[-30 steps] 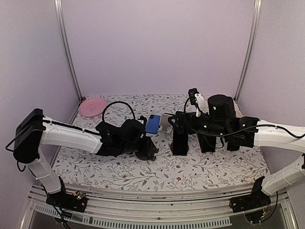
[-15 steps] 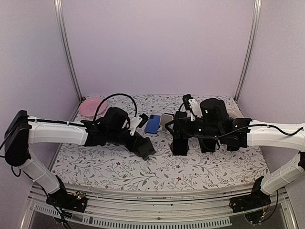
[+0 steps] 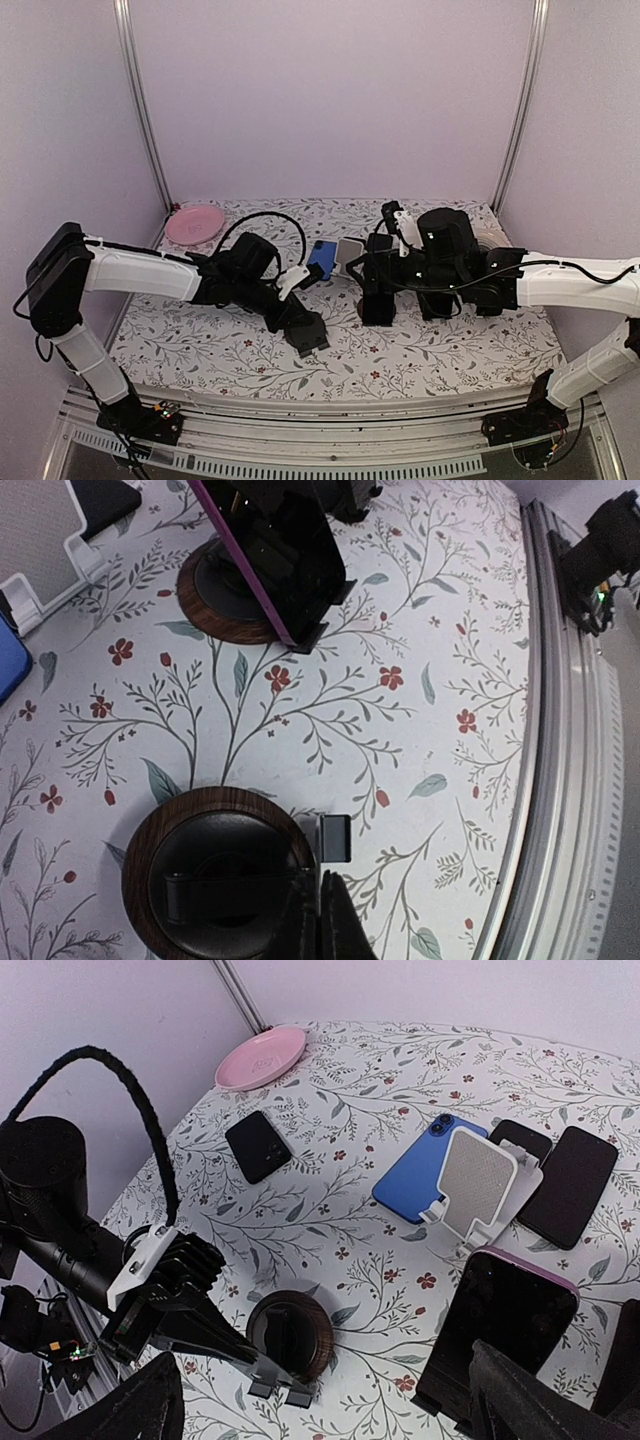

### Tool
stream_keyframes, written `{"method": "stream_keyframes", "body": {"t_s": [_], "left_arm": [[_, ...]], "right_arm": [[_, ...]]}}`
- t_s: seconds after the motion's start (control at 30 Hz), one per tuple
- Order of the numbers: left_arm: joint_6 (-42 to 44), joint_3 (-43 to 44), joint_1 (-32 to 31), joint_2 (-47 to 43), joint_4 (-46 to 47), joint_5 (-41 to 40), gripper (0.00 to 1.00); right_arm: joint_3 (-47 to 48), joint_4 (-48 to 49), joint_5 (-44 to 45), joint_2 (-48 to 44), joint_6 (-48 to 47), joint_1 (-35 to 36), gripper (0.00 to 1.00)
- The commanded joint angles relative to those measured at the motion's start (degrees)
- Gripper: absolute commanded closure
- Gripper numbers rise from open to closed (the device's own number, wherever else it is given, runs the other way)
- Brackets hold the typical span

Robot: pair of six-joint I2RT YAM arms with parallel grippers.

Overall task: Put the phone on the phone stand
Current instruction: Place the phone stand at the center of the board.

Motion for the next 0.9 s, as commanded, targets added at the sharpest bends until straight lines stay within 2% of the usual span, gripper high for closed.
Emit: {"method": "stream_keyframes", "body": {"t_s": [0.0, 0.57, 0.87], "left_arm": [[2.54, 2.87, 0.85, 1.29, -0.17, 3.55, 1.00], [8.55, 10.64, 0.81, 7.41, -8.34, 1.78, 1.00], [10.08, 12.36, 1.23, 8.67, -8.55, 0.92, 0.99]], "right_arm": [[0.73, -1.03, -0.25, 0.86, 0.28, -0.04, 0.01], [0.27, -1.35, 0.24, 1.23, 0.62, -0.03, 0.01], [0.41, -1.80, 0.67, 1.62, 0.42, -0.07, 0.01]]}}
